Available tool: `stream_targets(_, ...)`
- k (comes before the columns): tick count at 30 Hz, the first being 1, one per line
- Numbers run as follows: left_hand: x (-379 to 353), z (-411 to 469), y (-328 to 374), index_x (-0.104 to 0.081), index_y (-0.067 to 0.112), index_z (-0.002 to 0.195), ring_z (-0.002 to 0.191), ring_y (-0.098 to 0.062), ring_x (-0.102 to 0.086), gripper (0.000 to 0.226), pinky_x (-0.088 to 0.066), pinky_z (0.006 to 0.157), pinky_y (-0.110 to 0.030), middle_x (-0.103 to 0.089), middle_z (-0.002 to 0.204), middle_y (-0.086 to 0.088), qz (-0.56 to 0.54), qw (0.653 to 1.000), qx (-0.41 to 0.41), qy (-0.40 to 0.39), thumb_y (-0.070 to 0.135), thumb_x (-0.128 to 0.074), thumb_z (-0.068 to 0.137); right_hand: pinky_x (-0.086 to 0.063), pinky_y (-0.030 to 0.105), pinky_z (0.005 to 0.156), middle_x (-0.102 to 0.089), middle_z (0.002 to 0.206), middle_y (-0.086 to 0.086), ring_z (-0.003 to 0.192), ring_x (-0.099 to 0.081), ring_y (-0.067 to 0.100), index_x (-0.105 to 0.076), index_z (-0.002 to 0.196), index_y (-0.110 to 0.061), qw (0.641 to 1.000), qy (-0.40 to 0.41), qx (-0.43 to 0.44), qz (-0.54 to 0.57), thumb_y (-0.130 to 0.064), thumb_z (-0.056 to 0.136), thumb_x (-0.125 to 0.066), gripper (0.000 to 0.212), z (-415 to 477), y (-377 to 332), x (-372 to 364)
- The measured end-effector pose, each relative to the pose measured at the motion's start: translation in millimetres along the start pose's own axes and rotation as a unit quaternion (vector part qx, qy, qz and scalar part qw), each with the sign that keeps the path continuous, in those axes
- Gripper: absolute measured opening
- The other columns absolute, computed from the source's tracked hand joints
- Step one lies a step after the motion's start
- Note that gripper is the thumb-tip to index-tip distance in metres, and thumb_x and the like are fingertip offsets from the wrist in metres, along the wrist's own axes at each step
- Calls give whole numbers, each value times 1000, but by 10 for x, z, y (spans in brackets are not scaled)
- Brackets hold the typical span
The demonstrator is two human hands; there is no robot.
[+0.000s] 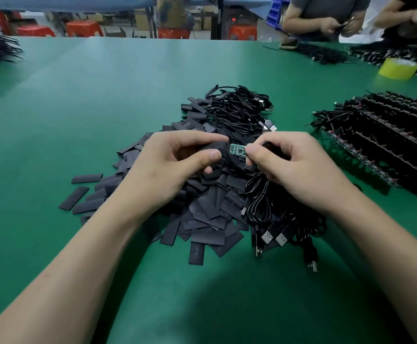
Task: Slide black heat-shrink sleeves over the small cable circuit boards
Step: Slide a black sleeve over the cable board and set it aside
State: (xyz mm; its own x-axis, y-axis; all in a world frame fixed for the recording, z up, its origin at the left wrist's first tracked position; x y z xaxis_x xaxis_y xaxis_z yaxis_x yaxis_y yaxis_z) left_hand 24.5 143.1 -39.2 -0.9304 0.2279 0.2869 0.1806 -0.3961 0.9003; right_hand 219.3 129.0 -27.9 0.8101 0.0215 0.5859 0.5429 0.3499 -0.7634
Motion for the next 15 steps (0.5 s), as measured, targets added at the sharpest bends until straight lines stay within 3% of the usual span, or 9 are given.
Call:
stream_targets(5,-14,-3,25,-73,28,125,86,-11,-61,29,-47,80,-28,-67,92,5,111,993,-26,11,25,-69,96,-30,29,55,-48,52,-12,50,-38,9,-69,74,-19,1000,-1,-8,18,-31,101,-60,31,2,11,-11)
stream_targets(11,-42,-13,86,-73,25,125,88,-8,-59,31,-41,74,-15,-66,96,2,172,983,-58,21,21,-71,95,-30,30,55,-47,54,-8,52,-38,13,-70,74,-18,999,-5,-19,37,-35,100,-59,32,6,41,-21)
stream_targets(15,-27,-18,120,-76,22,118,83,3,-57,25,-37,70,-9,-66,94,9,179,980,-75,43,17,-72,95,-31,32,56,-48,55,-6,52,-39,15,-70,77,-19,999,-9,-23,44,-44,95,-57,34,13,57,-32)
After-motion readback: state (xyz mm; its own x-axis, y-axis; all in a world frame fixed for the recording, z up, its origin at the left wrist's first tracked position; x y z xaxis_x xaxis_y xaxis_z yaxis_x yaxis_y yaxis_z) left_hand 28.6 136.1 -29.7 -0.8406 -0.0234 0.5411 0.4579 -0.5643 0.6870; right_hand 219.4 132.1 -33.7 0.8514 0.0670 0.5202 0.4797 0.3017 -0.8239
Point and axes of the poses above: each hand's wrist, its own z-axis towards the middle knuckle, its own x-axis out of the back of the hand, y = z × x, the point moved 6 cm from there along z, towards the middle knuckle
